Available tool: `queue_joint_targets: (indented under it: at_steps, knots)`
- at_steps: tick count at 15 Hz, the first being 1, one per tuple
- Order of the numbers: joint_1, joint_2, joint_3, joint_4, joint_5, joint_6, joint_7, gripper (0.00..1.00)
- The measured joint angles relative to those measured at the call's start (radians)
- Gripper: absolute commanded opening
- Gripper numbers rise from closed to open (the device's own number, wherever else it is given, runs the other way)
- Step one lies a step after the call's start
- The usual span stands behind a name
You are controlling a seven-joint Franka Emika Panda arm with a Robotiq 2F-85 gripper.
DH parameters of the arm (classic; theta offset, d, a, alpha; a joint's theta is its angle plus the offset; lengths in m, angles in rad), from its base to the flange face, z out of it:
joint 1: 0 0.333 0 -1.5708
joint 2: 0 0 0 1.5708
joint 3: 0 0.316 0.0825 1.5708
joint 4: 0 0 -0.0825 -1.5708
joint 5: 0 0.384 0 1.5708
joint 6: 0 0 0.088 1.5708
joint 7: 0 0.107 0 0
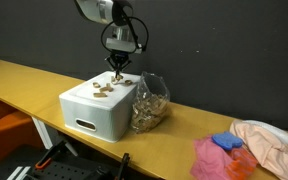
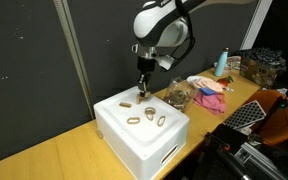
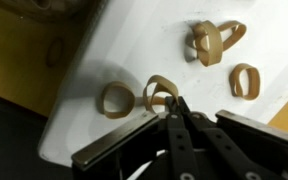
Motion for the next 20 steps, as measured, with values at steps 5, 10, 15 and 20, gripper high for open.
queue_joint_targets:
  at_steps: [5, 10, 15, 20]
  knots:
    - [-0.004, -0.077, -0.048, 0.008, -0.054, -0.012, 0.062, 0.00]
    - [-0.014, -0.195, -0.122, -0.047, -0.118, -0.084, 0.165, 0.00]
    - [-0.033, -0.355, -0.179, -0.200, -0.147, -0.149, 0.267, 0.00]
    - [-0.060, -0.403, -0.229, -0.285, -0.147, -0.132, 0.313, 0.00]
